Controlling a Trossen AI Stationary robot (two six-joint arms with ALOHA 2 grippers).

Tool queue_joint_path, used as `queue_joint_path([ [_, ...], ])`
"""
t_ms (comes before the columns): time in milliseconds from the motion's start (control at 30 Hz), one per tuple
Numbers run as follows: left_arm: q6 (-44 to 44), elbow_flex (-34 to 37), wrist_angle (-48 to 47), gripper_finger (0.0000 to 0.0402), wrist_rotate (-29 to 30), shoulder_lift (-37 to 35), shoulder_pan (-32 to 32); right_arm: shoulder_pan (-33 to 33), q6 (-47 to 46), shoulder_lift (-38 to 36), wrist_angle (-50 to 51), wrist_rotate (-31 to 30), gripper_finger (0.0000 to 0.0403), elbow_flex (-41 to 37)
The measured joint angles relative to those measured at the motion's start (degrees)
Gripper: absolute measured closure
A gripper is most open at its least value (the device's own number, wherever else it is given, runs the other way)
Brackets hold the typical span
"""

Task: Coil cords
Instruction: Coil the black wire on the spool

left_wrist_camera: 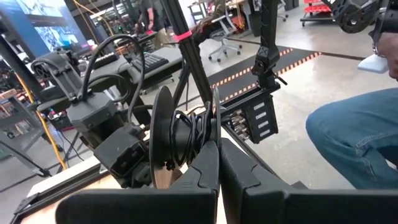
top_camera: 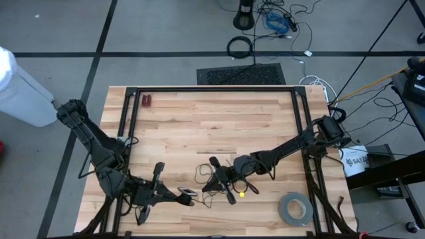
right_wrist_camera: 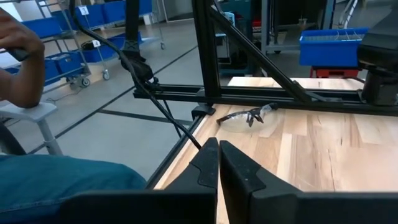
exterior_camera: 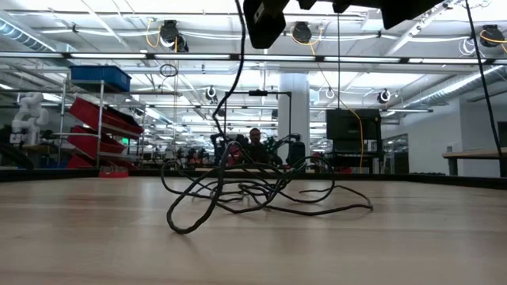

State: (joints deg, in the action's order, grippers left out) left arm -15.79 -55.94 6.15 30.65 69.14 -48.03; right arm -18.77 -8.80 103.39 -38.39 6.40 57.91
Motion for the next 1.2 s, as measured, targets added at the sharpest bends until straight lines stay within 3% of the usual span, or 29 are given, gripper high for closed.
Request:
queue_joint_path([
  [733, -0.1, 0.0, 0.0, 0.0401, 0.0, 0.0, 0.0, -0.1, -1.0, 0.0, 0.5, 0.5, 0.0400, 0.0],
  [1200, -0.1, 0.0, 0.0, 0.0401, 0.0, 0.0, 0.0, -0.5, -2.6, 0.0, -0.2, 5.5, 0.0285, 0.0],
])
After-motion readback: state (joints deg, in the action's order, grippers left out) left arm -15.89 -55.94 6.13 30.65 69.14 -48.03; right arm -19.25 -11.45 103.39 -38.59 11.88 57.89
